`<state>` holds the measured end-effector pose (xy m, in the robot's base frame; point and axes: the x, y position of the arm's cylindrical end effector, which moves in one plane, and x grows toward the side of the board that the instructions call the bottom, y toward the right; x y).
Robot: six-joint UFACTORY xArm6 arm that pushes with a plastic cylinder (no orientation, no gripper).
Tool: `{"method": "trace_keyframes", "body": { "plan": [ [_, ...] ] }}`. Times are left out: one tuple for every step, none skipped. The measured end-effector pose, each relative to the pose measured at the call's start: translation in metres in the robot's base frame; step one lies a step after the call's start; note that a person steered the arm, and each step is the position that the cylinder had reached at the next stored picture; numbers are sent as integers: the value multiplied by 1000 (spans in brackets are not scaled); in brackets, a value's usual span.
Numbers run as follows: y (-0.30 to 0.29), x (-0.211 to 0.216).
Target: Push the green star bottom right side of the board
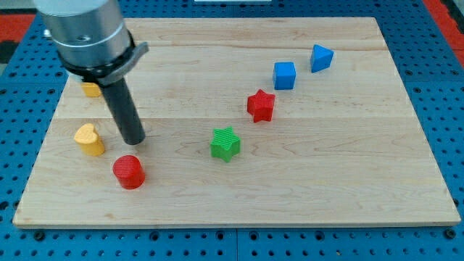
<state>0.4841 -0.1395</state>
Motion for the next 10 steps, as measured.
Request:
{"method": "trace_keyframes", "body": {
  "plan": [
    [34, 13],
    [55, 22],
    [113, 6],
    [116, 6],
    [163, 6],
    [146, 9],
    [152, -17],
    [186, 10],
    [203, 11],
    [112, 1]
  ]
}}
